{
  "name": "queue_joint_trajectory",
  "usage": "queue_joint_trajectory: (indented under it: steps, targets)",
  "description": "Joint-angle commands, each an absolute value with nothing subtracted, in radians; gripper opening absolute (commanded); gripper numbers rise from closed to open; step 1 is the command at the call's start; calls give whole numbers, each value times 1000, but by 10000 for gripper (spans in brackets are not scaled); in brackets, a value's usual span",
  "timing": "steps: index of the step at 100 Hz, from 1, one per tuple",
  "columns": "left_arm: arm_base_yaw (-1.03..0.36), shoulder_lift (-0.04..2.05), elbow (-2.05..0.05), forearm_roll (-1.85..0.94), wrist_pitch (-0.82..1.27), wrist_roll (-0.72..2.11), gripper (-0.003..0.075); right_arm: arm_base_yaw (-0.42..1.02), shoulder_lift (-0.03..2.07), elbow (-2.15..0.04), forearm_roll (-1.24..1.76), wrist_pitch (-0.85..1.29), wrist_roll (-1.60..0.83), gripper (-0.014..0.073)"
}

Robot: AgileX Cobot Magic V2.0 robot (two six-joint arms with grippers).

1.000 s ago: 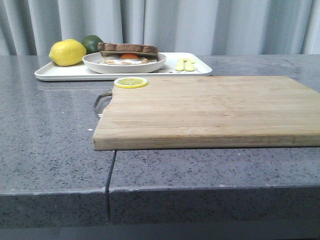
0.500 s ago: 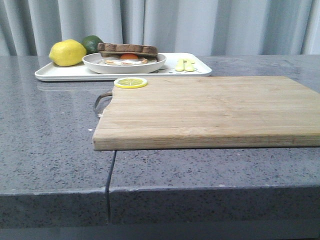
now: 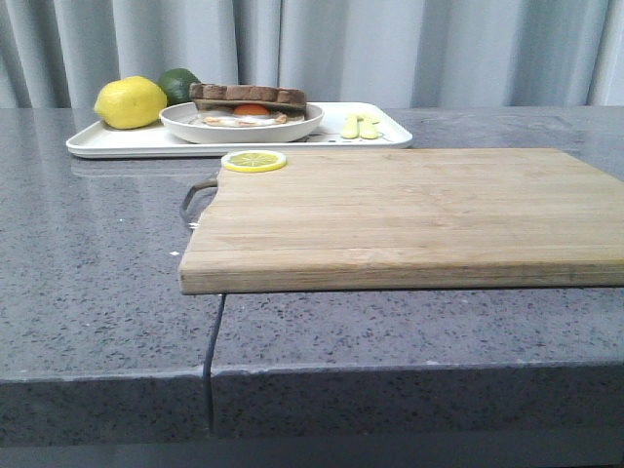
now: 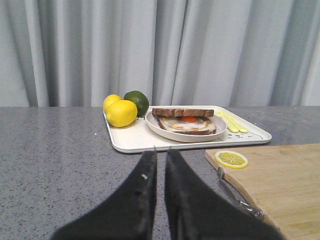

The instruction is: Place bread and move sandwich to tray

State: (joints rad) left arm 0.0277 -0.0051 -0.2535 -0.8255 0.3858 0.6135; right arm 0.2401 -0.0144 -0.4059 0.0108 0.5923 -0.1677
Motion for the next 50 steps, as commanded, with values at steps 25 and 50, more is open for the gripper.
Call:
queue_joint_trajectory:
  steps: [25,50]
  targets:
    - [29,1,-280,-851,335,614,-19,235,-26,-427,6,509,-167,-116]
    - [29,1,-280,-851,335,614,-19,235,-26,-427,6,506,-167,-116]
